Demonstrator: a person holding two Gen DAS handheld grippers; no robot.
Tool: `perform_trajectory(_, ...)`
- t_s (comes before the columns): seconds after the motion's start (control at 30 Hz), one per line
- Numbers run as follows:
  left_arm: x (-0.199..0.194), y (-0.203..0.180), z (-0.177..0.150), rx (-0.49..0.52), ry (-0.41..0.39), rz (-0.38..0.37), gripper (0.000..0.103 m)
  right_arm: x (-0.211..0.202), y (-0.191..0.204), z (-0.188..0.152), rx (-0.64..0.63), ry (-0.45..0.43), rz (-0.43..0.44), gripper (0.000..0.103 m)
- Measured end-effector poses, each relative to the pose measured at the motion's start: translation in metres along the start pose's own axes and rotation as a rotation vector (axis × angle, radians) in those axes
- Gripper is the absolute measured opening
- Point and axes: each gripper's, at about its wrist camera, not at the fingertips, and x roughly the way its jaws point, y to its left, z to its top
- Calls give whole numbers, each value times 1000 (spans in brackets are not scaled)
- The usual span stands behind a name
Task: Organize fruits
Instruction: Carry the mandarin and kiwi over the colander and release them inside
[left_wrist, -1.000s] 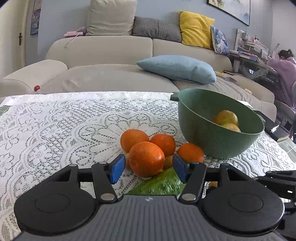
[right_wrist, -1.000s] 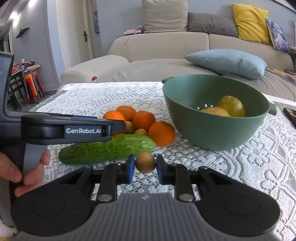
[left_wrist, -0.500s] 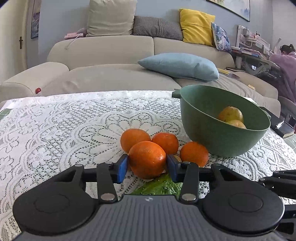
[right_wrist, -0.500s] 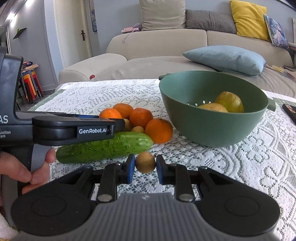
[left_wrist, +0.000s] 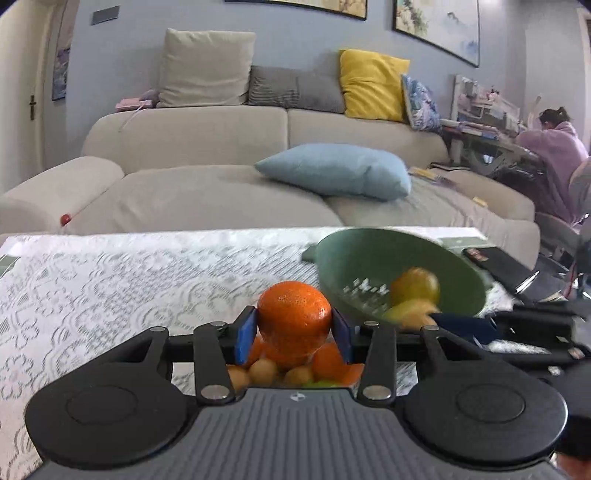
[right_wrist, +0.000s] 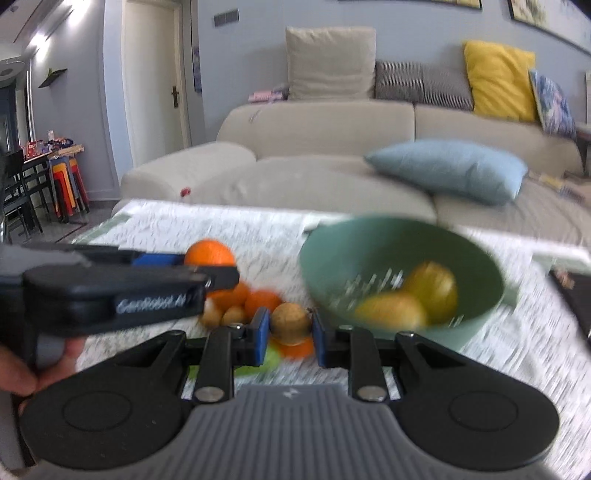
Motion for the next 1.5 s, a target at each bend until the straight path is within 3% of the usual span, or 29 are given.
perform_trajectory(0.17, 10, -18, 27, 21, 32, -29, 49, 13, -23, 31, -99, 24, -61, 21)
perform_trajectory(0.37, 30, -35, 52, 11, 84, -53, 49, 44, -55, 61, -188, 113, -21, 21)
perform_trajectory(0.63, 71, -48, 54, 17, 182, -74, 49, 81, -93, 76, -274, 199, 90, 21)
perform_trajectory(0.83, 87, -61, 52, 108, 214, -48, 49, 99, -99, 85, -374, 226, 160, 21)
perform_trajectory(1.0, 100, -59, 50, 103, 248, -40, 49, 116, -98, 88, -428, 258, 184, 21)
perform_trajectory(1.5, 118, -60, 38, 119, 273, -19, 49, 144, -104, 73, -413, 321, 200, 21)
